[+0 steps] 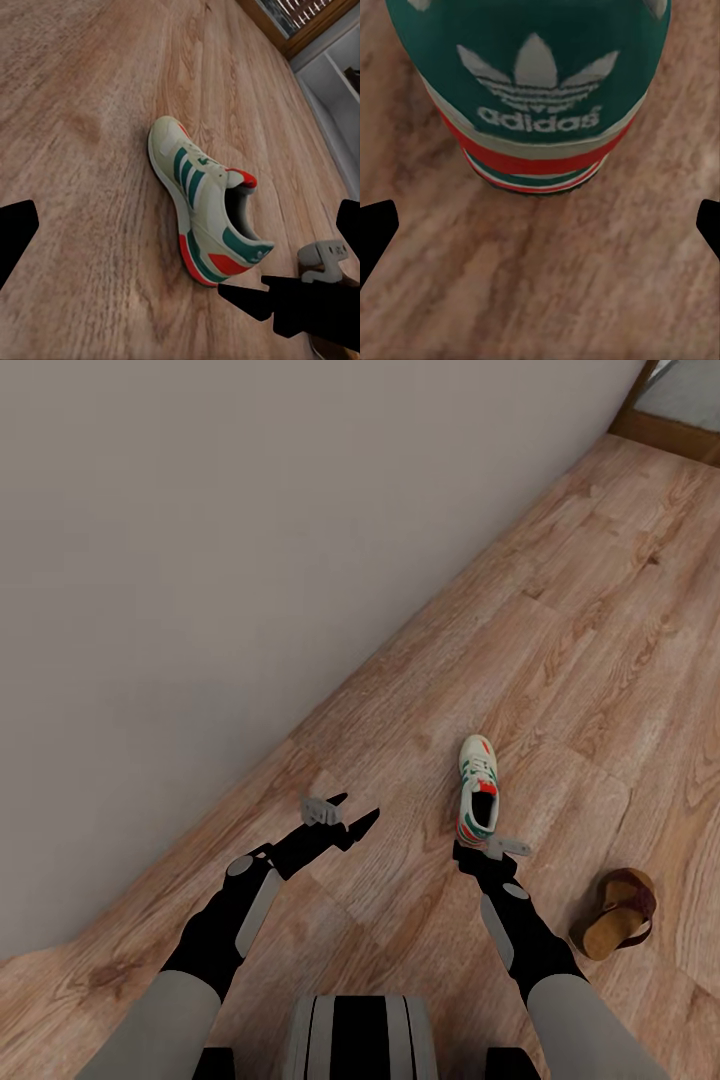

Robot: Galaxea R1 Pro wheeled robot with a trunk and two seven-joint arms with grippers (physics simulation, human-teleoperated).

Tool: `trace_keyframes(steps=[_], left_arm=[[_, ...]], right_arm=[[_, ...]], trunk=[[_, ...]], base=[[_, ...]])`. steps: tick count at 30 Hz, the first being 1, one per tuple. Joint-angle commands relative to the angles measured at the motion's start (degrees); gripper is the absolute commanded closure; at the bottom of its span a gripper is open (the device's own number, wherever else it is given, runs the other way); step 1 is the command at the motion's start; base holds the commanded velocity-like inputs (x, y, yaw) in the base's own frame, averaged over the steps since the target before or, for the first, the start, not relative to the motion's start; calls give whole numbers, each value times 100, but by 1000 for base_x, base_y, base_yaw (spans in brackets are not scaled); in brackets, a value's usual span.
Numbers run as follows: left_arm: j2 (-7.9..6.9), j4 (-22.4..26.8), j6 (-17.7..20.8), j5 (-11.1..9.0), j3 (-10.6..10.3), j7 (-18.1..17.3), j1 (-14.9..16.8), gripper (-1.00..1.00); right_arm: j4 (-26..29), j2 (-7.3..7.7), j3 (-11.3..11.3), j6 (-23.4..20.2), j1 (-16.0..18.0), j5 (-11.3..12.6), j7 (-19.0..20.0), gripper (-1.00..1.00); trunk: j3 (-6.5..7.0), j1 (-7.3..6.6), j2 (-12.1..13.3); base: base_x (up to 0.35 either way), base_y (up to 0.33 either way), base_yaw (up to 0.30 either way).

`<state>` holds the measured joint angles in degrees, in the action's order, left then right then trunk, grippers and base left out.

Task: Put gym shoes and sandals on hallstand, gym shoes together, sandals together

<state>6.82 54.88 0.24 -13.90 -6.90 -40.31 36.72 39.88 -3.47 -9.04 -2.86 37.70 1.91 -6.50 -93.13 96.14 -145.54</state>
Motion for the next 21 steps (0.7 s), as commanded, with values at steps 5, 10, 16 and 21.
trace_keyframes(steps=[5, 10, 16, 21], left_arm=[[-1, -4, -3, -34, -4, -12, 2, -100], [2, -16, -6, -28, -4, -6, 2, -100], [3, -20, -6, -25, -4, -3, 2, -100], [3, -21, -6, -25, -4, -3, 2, -100]], right_arm=[[11, -4, -10, -30, 0, 20, -9, -100], [11, -4, -10, -30, 0, 20, -9, -100], [11, -4, -10, -30, 0, 20, -9, -100], [11, -4, -10, -30, 0, 20, -9, -100]], trunk=[[-4, -1, -1], [-4, -1, -1], [-4, -1, -1], [-4, -1, -1]], base=[[0, 0, 0], [7, 0, 0], [153, 0, 0], [36, 0, 0]])
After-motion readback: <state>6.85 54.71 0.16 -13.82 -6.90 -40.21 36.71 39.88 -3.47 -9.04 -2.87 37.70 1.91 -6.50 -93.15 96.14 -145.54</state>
